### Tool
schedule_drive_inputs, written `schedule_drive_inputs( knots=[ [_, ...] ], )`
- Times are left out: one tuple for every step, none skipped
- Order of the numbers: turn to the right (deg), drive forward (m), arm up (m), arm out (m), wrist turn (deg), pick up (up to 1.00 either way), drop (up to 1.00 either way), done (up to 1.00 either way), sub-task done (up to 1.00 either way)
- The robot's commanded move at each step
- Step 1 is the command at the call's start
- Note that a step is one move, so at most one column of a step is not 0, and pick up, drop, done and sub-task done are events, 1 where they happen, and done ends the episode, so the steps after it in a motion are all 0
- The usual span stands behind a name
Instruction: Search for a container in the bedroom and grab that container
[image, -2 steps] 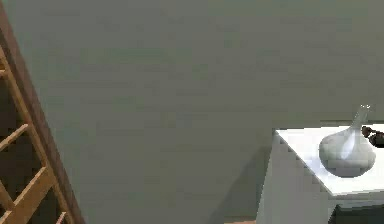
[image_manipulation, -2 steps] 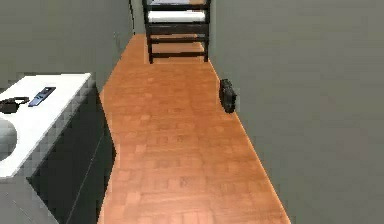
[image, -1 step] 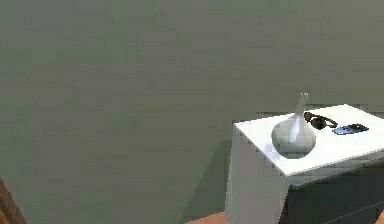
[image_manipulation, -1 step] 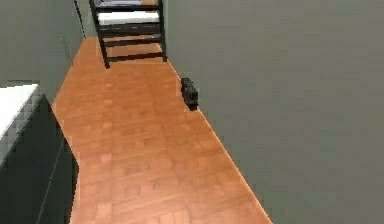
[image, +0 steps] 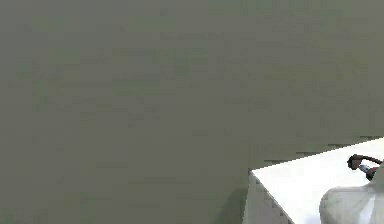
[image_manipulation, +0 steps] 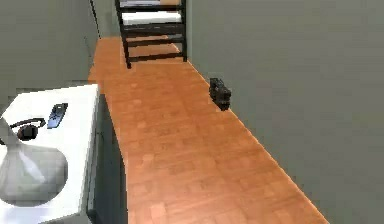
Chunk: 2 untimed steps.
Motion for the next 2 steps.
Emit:
schedule_drive_inputs(
  knots=[
    [-36.0,0.0,0.0,0.0,0.0,0.0,0.0,0.0,0.0],
    [0.0,0.0,0.5,0.0,0.0,0.0,0.0,0.0,0.0]
  ],
)
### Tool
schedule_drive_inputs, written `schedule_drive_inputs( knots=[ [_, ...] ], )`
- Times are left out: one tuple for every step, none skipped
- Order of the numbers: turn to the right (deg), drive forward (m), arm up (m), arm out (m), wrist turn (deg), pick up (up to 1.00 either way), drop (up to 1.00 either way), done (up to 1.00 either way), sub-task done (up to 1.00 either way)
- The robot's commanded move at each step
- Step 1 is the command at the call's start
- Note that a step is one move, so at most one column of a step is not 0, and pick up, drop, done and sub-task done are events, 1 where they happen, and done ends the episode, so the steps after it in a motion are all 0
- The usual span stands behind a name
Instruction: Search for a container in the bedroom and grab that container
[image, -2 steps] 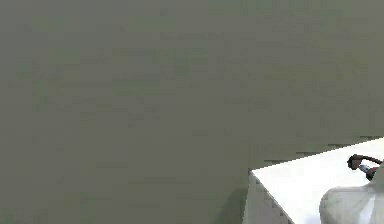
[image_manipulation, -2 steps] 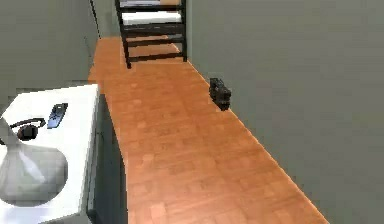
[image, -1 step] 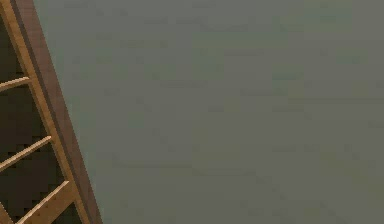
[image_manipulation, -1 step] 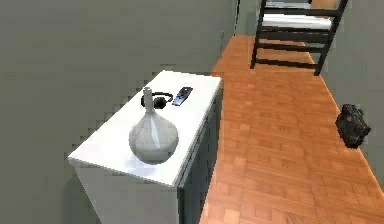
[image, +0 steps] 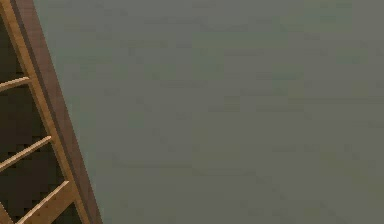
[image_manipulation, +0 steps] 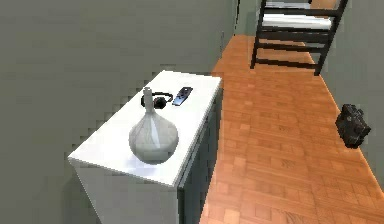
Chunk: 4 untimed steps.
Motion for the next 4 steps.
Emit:
schedule_drive_inputs(
  knots=[
    [0.0,0.0,0.38,0.0,0.0,0.0,0.0,0.0,0.0],
    [0.0,0.0,0.0,0.22,0.0,0.0,0.0,0.0,0.0],
    [0.0,0.0,0.0,0.0,45.0,0.0,0.0,0.0,0.0],
    [0.0,0.0,0.0,0.0,45.0,0.0,0.0,0.0,0.0]
  ],
)
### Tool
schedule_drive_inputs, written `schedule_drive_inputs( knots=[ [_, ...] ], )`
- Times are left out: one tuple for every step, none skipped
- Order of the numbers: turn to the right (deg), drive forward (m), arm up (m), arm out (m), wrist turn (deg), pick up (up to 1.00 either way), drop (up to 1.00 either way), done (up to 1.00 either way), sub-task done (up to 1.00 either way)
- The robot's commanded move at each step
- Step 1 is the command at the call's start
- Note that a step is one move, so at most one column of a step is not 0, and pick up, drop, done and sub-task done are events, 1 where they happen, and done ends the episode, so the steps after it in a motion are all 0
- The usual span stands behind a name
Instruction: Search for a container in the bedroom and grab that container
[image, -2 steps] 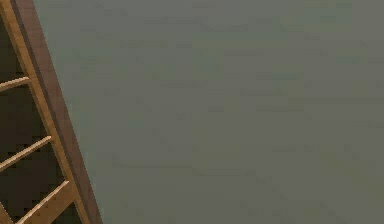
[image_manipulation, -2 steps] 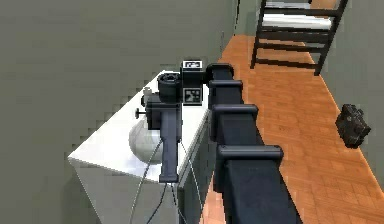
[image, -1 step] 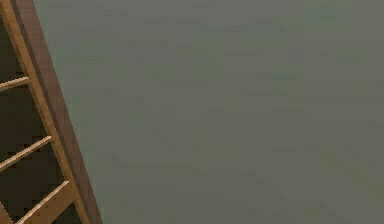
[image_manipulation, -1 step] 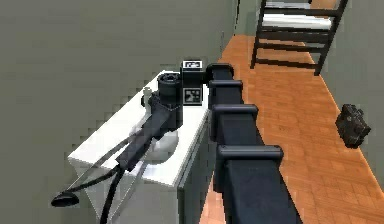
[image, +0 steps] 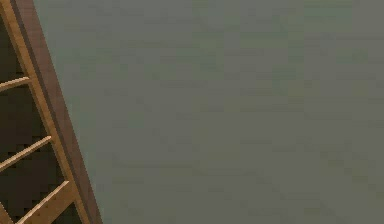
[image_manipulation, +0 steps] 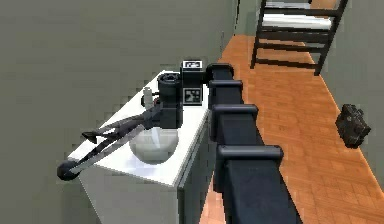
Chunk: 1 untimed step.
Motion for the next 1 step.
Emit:
schedule_drive_inputs(
  knots=[
    [0.0,0.0,0.0,0.0,45.0,0.0,0.0,0.0,0.0]
  ],
)
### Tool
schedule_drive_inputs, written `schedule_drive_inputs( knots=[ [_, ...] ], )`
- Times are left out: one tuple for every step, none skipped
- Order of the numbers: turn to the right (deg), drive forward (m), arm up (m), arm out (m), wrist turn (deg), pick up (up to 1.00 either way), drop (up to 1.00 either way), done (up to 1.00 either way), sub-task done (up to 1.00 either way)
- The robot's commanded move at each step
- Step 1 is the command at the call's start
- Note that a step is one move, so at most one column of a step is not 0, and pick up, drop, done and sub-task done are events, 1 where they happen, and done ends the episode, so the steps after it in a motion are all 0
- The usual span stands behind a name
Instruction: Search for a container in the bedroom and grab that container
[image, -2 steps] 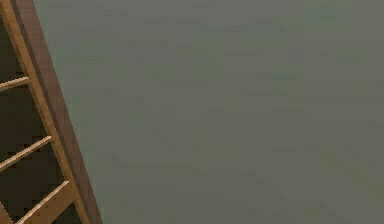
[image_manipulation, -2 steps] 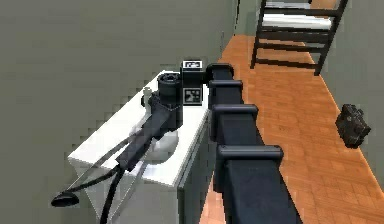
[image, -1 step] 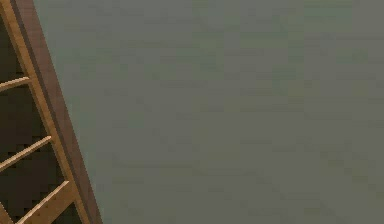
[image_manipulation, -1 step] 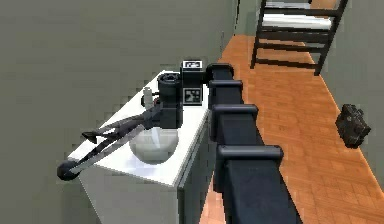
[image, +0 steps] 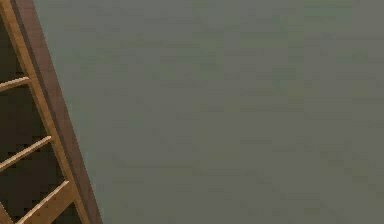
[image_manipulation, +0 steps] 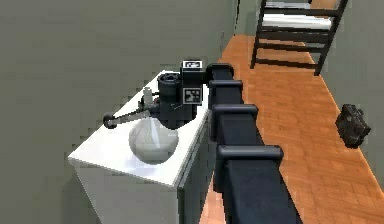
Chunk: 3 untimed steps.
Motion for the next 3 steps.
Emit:
schedule_drive_inputs(
  knots=[
    [0.0,0.0,0.0,0.0,15.0,0.0,0.0,0.0,0.0],
    [0.0,0.0,-0.18,0.0,0.0,0.0,0.0,0.0,0.0],
    [0.0,0.0,0.0,0.0,0.0,1.0,0.0,0.0,0.0]
  ],
)
